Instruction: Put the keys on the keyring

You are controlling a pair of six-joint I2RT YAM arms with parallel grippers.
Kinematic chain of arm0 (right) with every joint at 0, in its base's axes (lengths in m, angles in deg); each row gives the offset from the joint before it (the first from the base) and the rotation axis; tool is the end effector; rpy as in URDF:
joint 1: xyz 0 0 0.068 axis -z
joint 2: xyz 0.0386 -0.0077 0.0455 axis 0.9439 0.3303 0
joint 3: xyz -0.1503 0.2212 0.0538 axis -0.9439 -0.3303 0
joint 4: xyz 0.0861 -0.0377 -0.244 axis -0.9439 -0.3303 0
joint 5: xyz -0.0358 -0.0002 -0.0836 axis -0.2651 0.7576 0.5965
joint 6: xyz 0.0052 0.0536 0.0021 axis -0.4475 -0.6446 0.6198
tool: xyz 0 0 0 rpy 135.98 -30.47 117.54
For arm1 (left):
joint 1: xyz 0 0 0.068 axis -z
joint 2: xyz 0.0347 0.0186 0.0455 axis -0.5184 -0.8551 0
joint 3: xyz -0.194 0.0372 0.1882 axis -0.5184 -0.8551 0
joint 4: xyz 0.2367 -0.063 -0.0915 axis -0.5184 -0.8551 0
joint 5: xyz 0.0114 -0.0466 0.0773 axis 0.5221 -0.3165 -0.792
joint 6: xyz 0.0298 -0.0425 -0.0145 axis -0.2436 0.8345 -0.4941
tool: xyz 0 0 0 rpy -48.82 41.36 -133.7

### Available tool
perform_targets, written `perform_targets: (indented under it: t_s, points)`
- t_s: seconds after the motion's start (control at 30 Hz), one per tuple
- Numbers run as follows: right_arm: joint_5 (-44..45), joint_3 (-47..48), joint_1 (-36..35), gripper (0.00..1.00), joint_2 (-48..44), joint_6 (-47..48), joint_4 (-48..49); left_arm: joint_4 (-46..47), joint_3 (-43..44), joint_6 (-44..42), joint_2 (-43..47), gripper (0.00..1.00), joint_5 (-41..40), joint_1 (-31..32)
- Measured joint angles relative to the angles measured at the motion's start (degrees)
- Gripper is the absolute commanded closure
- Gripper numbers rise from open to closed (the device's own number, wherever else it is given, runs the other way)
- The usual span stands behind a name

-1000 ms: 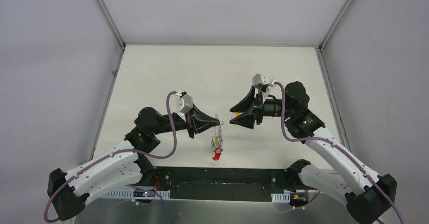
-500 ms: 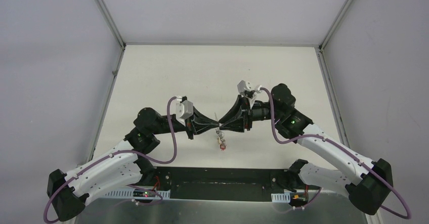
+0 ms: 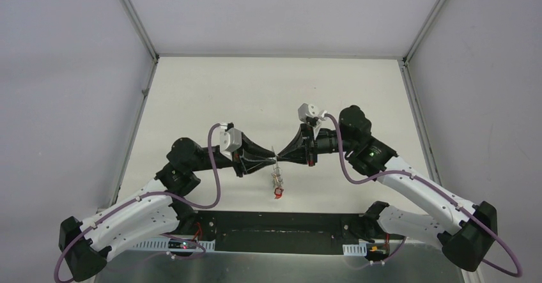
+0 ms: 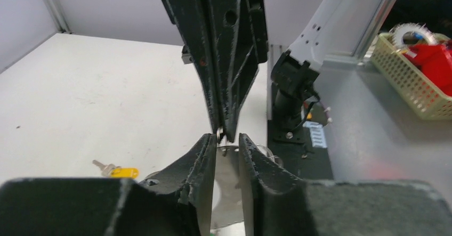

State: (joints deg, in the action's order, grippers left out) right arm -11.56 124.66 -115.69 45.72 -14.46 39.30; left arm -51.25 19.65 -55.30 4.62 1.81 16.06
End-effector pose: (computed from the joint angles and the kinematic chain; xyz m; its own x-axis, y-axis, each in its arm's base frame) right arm 0.1398 0.1788 0.3381 -0.1930 -0.1115 -0.9748 -0.9751 -0.0886 0.2031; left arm 0.1011 -0.1416 0.3183 -0.0412 -0.1495 -0.9879 0.9962 0.0697 -0.0521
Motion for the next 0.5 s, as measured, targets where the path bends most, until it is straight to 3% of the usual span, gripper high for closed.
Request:
perform_targets:
  t_s: [0.07, 0.13, 0.5]
  points:
    - [0.94, -0.09, -0.02, 1.00, -0.20, -0.24, -0.31, 0.11, -0.04, -0.07, 0.92, 0.57, -0.20, 0.02]
    - [1.60, -0.33, -0.02, 1.00, -0.46, -0.57, -0.22, 0.11, -0.07, 0.13, 2.34, 0.53, -0.39, 0.02]
    - [4.55, -5.46, -0.02, 1.00, -4.17, -6.84, 10.10, 0.94, -1.05, 2.40, 4.11, 0.57, -1.90, 0.02]
